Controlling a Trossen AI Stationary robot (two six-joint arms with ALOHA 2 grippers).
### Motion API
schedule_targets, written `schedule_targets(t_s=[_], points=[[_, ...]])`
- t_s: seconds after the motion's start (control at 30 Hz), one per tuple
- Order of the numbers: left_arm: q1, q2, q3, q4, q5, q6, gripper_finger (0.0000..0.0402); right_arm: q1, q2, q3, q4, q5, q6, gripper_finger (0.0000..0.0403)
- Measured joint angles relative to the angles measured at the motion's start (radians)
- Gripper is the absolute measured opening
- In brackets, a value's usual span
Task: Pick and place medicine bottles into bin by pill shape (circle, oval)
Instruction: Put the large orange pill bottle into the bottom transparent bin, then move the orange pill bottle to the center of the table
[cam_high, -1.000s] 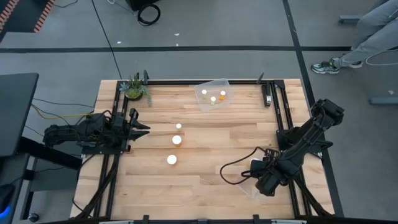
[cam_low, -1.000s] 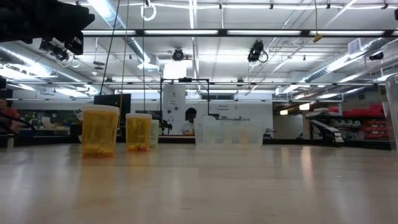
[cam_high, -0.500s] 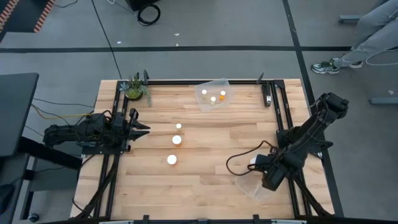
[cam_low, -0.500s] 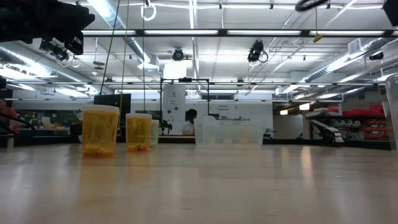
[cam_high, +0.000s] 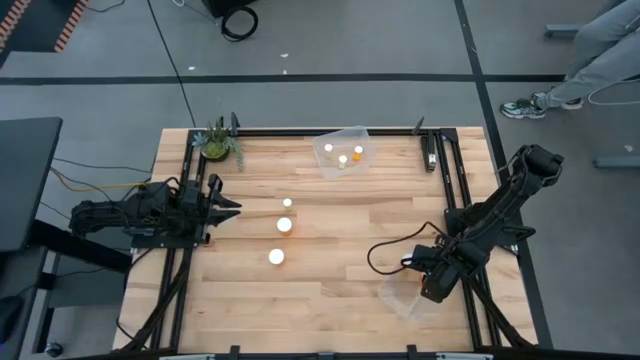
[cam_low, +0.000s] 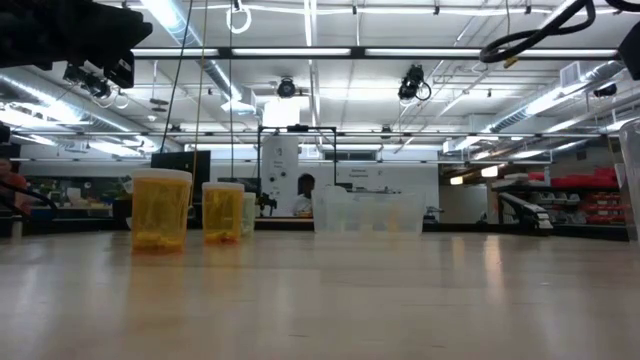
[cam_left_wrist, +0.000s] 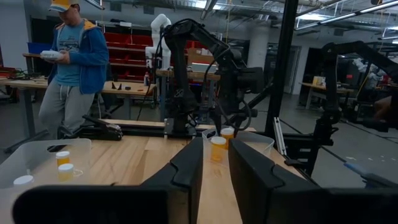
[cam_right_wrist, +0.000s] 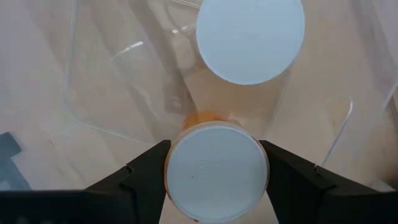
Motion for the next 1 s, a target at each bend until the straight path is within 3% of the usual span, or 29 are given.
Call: schedule_targets(t_s=[0.57, 0.8, 1.0], points=[[0.0, 0.0, 0.0, 0.0, 0.0, 0.0, 0.0087, -0.003, 0.0, 0.002, -0.003, 0.007, -0.001, 0.0264], [0.0, 0.0, 0.0, 0.0, 0.0, 0.0, 0.0079, -0.024, 0.0, 0.082, -0.087, 0.009, -0.017, 0.0265], [0.0, 0.0, 0.0, 0.0, 0.0, 0.0, 0.0082, -0.046, 0.0, 0.173, -0.144, 0.113, -0.089, 0.0265]])
